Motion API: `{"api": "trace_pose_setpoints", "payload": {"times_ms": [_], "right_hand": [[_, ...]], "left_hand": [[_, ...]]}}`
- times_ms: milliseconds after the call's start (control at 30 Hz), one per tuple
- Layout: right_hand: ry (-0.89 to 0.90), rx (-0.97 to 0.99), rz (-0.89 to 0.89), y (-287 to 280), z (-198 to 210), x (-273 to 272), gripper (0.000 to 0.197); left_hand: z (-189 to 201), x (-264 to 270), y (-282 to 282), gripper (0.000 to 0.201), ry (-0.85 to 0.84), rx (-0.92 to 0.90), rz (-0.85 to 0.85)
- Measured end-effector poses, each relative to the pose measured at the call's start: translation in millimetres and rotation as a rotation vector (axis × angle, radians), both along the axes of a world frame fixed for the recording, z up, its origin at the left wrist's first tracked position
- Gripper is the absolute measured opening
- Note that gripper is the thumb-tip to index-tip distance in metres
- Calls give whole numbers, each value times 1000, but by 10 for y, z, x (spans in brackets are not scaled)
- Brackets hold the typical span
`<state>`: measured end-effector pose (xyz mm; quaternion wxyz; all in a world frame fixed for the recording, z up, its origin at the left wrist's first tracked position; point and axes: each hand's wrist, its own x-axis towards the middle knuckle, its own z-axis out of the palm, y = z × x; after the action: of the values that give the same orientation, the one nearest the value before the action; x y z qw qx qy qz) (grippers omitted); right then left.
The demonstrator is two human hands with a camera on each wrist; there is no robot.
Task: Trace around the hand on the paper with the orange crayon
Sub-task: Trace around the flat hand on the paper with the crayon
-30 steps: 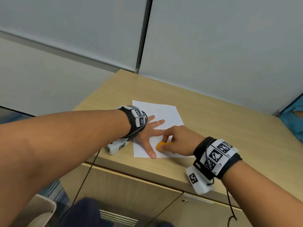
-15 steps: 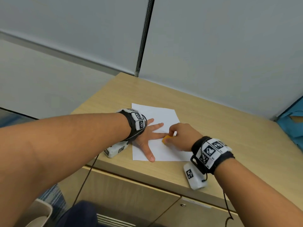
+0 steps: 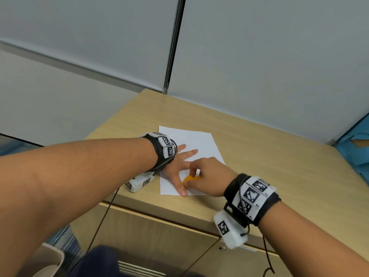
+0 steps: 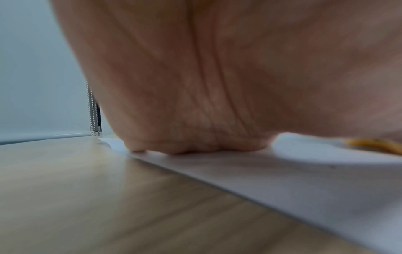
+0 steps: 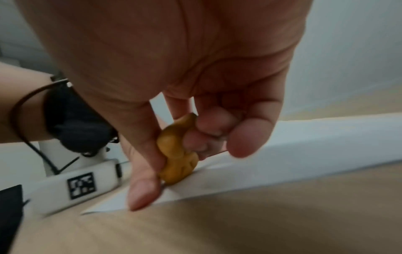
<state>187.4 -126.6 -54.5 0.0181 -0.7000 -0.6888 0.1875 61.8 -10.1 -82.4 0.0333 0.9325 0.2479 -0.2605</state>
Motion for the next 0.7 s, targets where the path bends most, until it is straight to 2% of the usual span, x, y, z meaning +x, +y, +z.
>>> {"api": "trace_pose_setpoints", "payload": {"times_ms": [67, 167, 367, 600, 700], "right_hand": [[36, -24, -90, 55, 41, 110, 29], [1, 59, -199, 129, 82, 292, 27], [13, 31, -25, 10, -57, 41, 27], [115, 83, -239, 75, 5, 504, 29], [163, 94, -269, -9, 4, 665, 27]], "left_hand": [[0, -6, -1, 115, 1, -20, 16], [7, -9, -3, 121, 1, -19, 28], [26, -9, -10, 108, 11, -13, 9], [55, -7, -24, 120, 18, -32, 21], [141, 23, 7, 120, 61, 19, -73]]}}
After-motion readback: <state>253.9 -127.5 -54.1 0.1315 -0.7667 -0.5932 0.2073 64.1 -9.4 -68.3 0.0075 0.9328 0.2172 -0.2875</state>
